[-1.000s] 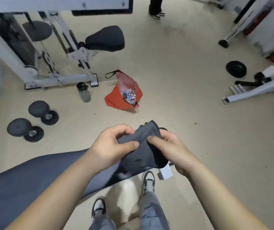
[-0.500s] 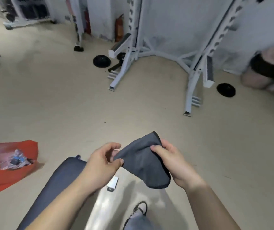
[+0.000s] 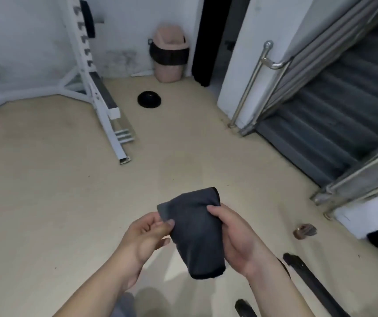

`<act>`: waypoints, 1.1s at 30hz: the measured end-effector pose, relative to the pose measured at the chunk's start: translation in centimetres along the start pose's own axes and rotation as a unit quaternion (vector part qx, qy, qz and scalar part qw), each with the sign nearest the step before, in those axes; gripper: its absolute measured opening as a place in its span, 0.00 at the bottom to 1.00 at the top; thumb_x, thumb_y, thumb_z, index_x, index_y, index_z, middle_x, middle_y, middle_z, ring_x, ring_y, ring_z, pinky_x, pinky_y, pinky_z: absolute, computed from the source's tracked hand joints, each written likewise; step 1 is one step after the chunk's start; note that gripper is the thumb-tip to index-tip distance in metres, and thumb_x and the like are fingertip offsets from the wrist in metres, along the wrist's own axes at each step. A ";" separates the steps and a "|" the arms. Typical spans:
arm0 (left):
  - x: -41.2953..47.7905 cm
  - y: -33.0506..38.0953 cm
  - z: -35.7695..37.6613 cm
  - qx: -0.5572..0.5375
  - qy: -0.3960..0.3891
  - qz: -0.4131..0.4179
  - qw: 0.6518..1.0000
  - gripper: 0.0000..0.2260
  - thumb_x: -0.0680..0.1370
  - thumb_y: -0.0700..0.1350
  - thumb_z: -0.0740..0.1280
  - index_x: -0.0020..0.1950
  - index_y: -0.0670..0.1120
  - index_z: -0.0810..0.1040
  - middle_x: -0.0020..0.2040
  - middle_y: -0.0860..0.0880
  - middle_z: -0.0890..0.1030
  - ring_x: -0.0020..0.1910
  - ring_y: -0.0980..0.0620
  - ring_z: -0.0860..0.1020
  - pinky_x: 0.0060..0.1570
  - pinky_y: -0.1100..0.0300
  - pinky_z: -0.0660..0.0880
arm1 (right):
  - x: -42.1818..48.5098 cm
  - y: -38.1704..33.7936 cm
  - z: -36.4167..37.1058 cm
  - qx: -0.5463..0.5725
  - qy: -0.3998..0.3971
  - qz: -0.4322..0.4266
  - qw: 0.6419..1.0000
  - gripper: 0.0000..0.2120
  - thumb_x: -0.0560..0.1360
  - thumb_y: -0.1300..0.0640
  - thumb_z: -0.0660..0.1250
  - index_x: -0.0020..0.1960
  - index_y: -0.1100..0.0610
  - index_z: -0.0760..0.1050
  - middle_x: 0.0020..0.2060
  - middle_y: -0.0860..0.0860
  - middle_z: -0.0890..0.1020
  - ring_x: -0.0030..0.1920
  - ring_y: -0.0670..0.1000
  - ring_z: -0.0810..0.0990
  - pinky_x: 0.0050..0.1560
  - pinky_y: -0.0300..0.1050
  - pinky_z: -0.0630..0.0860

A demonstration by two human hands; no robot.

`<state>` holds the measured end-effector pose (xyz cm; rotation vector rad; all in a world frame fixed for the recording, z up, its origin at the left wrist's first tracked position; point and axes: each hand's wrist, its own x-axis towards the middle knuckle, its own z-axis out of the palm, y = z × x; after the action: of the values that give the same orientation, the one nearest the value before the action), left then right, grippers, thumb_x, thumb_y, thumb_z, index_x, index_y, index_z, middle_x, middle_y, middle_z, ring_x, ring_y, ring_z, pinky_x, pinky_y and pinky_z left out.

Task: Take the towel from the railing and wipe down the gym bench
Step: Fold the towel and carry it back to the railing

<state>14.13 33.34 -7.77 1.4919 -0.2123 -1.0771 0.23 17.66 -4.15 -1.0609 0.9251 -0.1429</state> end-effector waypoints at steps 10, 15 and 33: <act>18.6 11.9 7.1 0.053 -0.273 -0.023 0.960 0.19 0.73 0.37 0.74 0.64 0.46 0.81 0.60 0.43 0.86 0.58 0.43 0.85 0.59 0.43 0.80 | 8.7 -9.2 -4.9 0.130 0.203 -0.052 0.969 0.15 0.85 0.50 0.64 0.66 0.56 0.80 0.58 0.54 0.88 0.59 0.55 0.87 0.65 0.57 0.80; 25.1 16.7 12.9 0.097 -0.374 -0.041 0.921 0.20 0.70 0.39 0.72 0.62 0.53 0.83 0.58 0.42 0.86 0.57 0.43 0.85 0.55 0.47 0.79 | 11.1 -12.9 -8.0 0.254 0.315 -0.072 0.912 0.15 0.85 0.47 0.64 0.64 0.54 0.81 0.56 0.55 0.89 0.60 0.58 0.87 0.69 0.64 0.77; 43.8 19.4 50.7 0.270 -0.494 -0.078 0.823 0.23 0.77 0.33 0.69 0.61 0.59 0.83 0.57 0.43 0.86 0.56 0.44 0.85 0.60 0.44 0.81 | 20.3 -23.1 -40.1 0.372 0.439 -0.093 0.813 0.16 0.84 0.48 0.66 0.68 0.54 0.78 0.56 0.56 0.89 0.56 0.58 0.88 0.57 0.58 0.84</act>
<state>10.92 -36.31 -4.68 1.2851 -1.2238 -1.9789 -8.12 -32.18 -4.11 -0.2875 1.4079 -1.1472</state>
